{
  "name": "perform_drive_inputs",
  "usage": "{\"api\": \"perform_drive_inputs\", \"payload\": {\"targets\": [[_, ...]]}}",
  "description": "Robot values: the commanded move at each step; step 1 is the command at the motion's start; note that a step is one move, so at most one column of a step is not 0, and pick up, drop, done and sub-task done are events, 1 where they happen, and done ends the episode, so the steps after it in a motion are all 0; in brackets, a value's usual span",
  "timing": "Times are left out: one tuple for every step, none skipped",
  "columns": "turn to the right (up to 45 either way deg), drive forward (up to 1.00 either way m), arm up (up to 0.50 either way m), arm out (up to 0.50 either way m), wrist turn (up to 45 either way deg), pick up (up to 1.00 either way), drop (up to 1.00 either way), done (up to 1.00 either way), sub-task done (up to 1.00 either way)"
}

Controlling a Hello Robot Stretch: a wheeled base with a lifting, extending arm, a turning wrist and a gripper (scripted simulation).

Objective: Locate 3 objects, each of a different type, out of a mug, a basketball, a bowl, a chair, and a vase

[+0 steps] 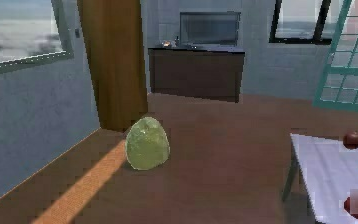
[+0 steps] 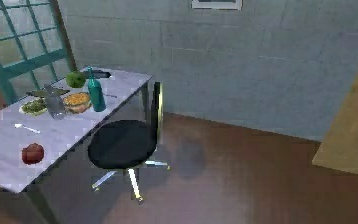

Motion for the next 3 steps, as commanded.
{"api": "perform_drive_inputs", "payload": {"targets": [[0.0, 0.60, 0.00, 0.00, 0.0, 0.00, 0.00, 0.00, 0.00], [18.0, 0.00, 0.00, 0.00, 0.0, 0.00, 0.00, 0.00, 0.00], [0.0, 1.00, 0.00, 0.00, 0.0, 0.00, 0.00, 0.00, 0.00]]}}
